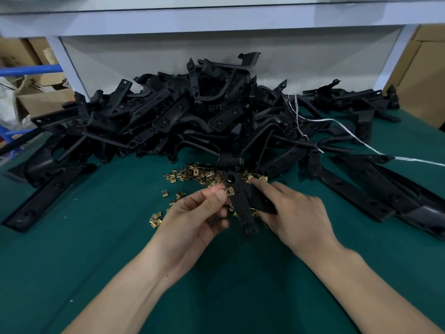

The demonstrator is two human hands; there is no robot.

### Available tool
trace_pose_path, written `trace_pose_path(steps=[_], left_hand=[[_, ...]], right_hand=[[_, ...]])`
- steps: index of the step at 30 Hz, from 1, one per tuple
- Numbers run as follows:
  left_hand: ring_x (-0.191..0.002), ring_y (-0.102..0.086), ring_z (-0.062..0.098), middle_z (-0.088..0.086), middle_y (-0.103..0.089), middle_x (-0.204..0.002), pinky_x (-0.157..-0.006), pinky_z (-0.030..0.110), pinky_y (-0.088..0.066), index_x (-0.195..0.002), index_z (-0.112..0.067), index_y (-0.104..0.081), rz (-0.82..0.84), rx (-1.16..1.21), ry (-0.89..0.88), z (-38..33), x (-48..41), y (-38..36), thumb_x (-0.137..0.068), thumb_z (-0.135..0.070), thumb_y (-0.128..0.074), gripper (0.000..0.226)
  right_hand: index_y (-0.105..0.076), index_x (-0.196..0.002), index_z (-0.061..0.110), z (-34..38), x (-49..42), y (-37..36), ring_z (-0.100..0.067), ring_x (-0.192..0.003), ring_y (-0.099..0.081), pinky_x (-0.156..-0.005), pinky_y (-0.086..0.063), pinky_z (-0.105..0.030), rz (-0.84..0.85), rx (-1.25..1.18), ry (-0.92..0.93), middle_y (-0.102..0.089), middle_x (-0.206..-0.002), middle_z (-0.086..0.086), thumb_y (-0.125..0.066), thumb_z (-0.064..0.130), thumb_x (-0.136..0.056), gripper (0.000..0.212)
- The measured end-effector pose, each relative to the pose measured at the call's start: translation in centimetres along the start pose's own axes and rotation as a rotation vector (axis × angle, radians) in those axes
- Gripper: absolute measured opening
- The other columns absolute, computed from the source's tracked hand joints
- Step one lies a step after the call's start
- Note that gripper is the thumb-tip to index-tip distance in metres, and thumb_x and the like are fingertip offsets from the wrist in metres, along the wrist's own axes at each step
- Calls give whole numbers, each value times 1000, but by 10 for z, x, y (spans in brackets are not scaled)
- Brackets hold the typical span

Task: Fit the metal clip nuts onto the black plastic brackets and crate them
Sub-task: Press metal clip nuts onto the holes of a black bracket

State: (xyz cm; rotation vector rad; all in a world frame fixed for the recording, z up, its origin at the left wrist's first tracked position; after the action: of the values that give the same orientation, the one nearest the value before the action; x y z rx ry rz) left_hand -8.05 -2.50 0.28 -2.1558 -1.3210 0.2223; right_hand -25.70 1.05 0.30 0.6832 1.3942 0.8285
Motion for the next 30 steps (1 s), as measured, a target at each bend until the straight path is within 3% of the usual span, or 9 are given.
trace_pose_path(steps=[11,20,22,24,26,28,30], left_hand=[[-59,-55,6,-1,-63,-71,-60,20,-54,-78,-16,-79,-65,-52,-49,-4,-2,3,-74,-15,-74,6],[-60,-56,7,0,-58,-67,-62,19,-53,-89,-11,-74,-91,-98,-97,-9,-2,5,-72,-22,-75,20],[-66,-59,7,-2,-64,-75,-65,17,-52,-96,-14,-73,-127,-237,-181,-9,2,3,-83,-28,-70,20],[-76,-65,4,-10,-73,-84,-66,10,-48,-101,-25,-72,-178,-526,-320,-8,10,-4,-96,-39,-57,21],[-79,-65,-2,-15,-72,-87,-65,7,-45,-102,-35,-67,-148,-691,-419,-4,18,-15,-97,-50,-52,22],[-76,-65,0,-15,-70,-85,-62,8,-45,-99,-39,-63,-182,-747,-451,-3,21,-18,-90,-59,-54,24],[-71,-63,3,-14,-70,-82,-58,11,-45,-95,-38,-62,-273,-788,-461,-5,20,-13,-88,-62,-55,26]], right_hand=[[-69,-119,26,6,0,6,-19,-55,-63,-46,-27,-21,-53,63,-34,-62,-73,9,-95,28,-59,65],[-70,-117,22,16,3,7,-20,-50,-59,-43,-26,-24,-30,100,-54,-62,-74,6,-96,26,-58,64],[-70,-115,20,22,2,9,-20,-49,-59,-41,-26,-24,-2,99,-109,-63,-75,4,-96,28,-58,63],[-67,-118,22,30,0,11,-19,-48,-59,-41,-24,-23,8,86,-169,-64,-82,4,-93,33,-65,60],[-56,-128,25,40,0,12,-18,-50,-61,-42,-23,-24,19,71,-183,-64,-93,4,-85,38,-76,60],[-38,-135,28,46,3,12,-15,-53,-62,-41,-21,-24,70,81,-186,-62,-102,4,-84,39,-78,74],[-38,-134,25,50,6,12,-13,-49,-61,-40,-17,-21,107,97,-194,-64,-101,2,-96,29,-62,92]])
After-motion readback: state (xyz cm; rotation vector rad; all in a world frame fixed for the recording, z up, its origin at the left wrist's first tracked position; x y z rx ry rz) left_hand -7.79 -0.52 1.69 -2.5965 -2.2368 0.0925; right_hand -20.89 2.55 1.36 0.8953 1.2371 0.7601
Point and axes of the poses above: each hand's wrist, its own x-axis away from the middle knuckle, its own y-axis out of the back of the hand, z = x × y, the point moved 4 cm from there along -x, towards the middle knuckle
